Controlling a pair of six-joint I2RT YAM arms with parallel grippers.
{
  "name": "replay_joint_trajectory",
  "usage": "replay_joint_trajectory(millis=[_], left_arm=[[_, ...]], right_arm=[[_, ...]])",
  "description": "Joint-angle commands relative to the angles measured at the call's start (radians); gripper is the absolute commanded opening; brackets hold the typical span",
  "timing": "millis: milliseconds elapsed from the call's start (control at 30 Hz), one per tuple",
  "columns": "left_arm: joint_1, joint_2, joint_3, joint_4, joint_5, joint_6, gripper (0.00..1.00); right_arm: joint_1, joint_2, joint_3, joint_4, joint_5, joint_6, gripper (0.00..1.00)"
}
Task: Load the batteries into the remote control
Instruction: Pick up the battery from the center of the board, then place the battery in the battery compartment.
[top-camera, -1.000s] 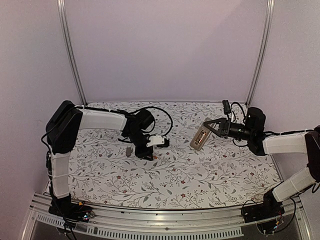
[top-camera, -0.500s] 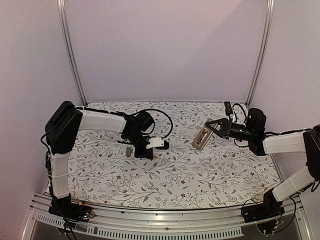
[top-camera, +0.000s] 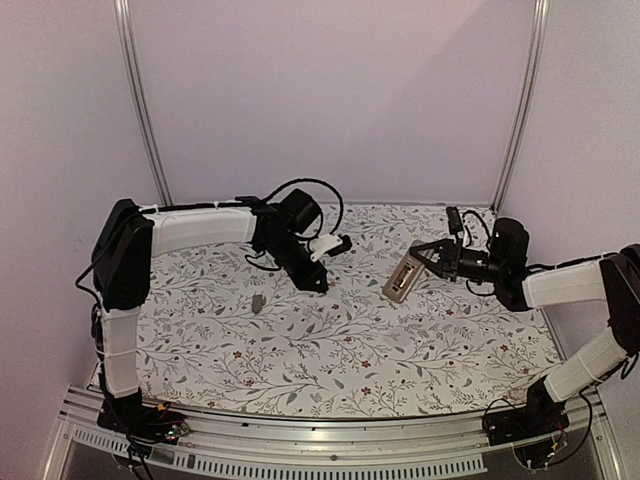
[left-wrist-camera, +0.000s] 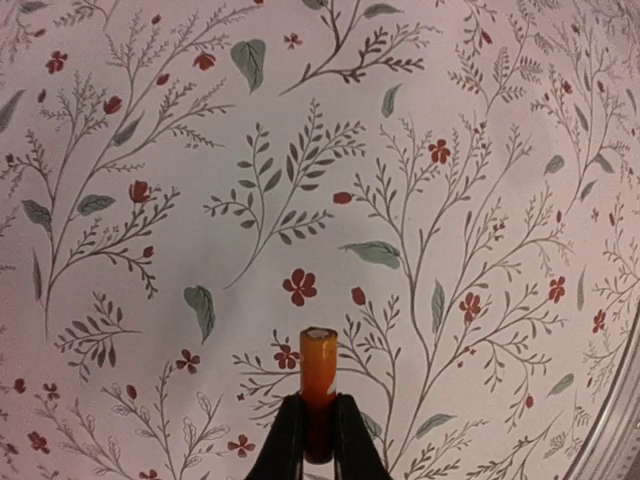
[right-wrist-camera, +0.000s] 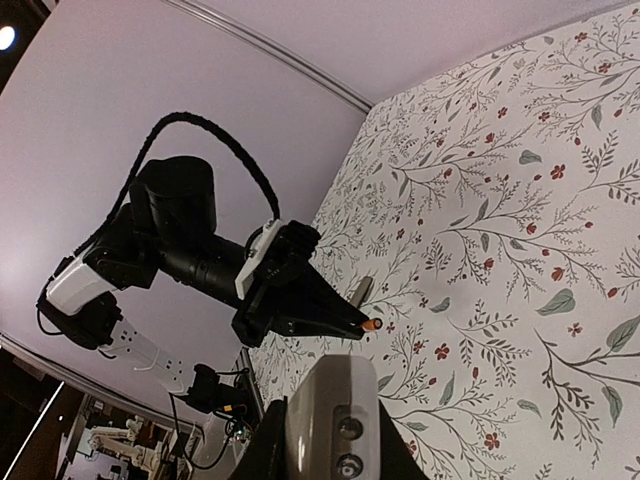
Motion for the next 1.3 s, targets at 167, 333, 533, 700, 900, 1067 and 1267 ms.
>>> replay_joint_trajectory(millis=[167, 333, 533, 700, 900, 1067, 1267], left_arm=[[-0.013, -0.062, 0.155, -0.15, 0.143, -0.47, 0.0], [-0.027, -0.105, 0.163, -0.164, 0.187, -0.57, 0.0], [-0.112, -0.155, 0.146, -0.188, 0.046, -0.557, 0.0], [-0.169, -0.11, 0.214, -0.223, 0.003, -0.563, 0.0], [-0.22, -0.055, 0.291, -0.222, -0.05, -0.589, 0.03], [-0.227, -0.003, 0.356, -0.24, -0.098, -0.619, 0.03], [-0.227, 0.065, 0.462, -0.296, -0.143, -0.618, 0.04]], right_arm=[[-0.005, 0.049, 0.008, 0.066, -0.025, 0.064, 0.0], [0.015, 0.079, 0.017, 0.103, -0.023, 0.095, 0.0], [0.052, 0.132, 0.022, 0.202, -0.007, 0.159, 0.0], [0.088, 0.212, 0.029, 0.355, 0.023, 0.271, 0.0], [0.107, 0.311, 0.032, 0.494, 0.043, 0.374, 0.0], [0.119, 0.308, 0.024, 0.488, 0.057, 0.368, 0.0], [0.127, 0.295, 0.019, 0.467, 0.072, 0.356, 0.0]])
